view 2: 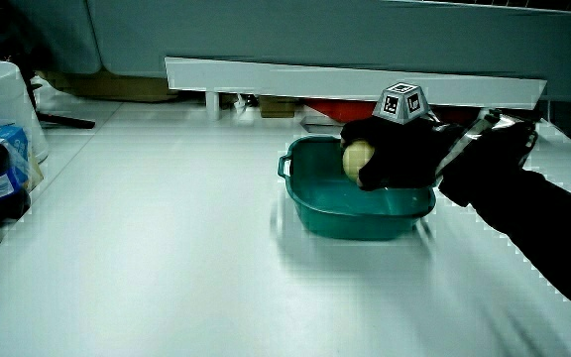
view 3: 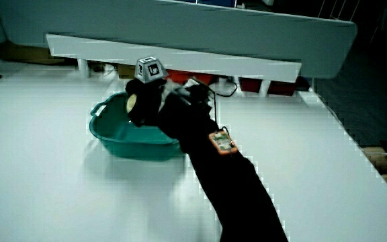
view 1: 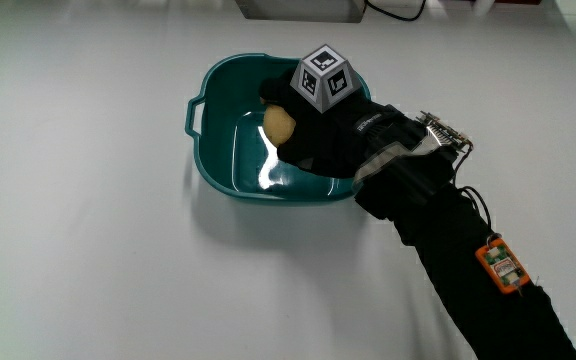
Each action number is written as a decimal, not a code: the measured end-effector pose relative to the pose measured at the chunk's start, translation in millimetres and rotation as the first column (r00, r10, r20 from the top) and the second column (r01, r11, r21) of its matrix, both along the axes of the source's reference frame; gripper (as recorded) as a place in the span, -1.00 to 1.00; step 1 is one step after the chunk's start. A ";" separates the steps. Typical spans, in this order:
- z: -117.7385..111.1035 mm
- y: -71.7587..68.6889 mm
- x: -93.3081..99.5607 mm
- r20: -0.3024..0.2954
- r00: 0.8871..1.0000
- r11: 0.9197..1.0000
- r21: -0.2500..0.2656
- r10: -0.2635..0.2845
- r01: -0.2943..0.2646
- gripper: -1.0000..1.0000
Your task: Place pear into plate
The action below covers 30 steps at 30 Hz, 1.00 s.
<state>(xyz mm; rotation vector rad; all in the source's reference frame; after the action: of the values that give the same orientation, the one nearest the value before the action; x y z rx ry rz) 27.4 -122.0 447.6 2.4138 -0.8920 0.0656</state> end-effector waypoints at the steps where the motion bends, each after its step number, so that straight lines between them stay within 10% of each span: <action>1: 1.3 0.4 -0.4 0.000 1.000 1.000 0.008 0.003 -0.003 0.00; 18: 69.7 9.8 -14.0 -0.171 0.985 0.998 -0.056 0.007 -0.017 0.00; 30: 85.4 10.1 -4.1 -0.175 0.984 0.995 -0.081 0.036 -0.051 0.00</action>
<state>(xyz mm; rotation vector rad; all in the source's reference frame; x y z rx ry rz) 23.3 -112.0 533.0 2.3187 -0.7421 -0.0876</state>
